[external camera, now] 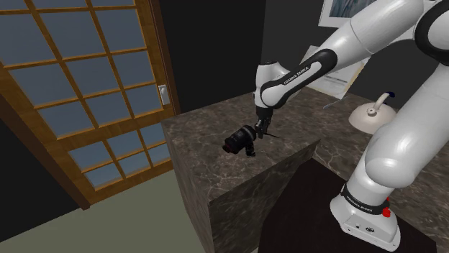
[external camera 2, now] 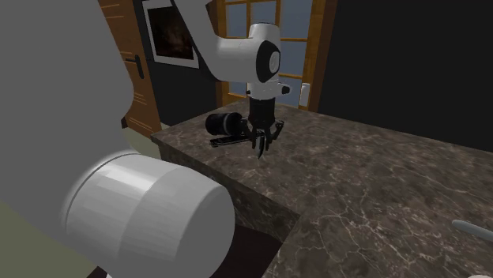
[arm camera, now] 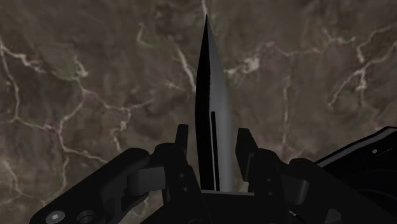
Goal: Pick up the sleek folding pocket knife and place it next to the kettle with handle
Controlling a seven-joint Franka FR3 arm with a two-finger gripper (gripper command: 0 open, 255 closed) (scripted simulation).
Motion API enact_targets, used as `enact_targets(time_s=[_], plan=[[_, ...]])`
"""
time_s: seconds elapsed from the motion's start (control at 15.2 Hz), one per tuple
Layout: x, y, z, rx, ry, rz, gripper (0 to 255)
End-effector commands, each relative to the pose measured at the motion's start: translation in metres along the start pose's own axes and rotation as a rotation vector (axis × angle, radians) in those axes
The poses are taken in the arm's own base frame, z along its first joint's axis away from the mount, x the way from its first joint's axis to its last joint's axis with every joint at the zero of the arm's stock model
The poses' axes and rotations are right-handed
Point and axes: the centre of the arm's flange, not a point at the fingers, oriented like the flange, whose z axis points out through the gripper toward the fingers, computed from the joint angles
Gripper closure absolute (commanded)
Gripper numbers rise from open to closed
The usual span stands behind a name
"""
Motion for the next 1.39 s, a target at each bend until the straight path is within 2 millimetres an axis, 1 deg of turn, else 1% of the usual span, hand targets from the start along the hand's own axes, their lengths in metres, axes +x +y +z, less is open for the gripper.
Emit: enact_targets(time_s=[0.0, 0.26, 1.32], plan=[[0.0, 0.001, 0.001, 0.0, -0.003, 0.003, 255], [-0.001, 0.002, 0.001, 0.0, -0.002, 0.003, 255], [-0.003, 0.003, -0.083, 0.0, -0.002, 0.003, 255]])
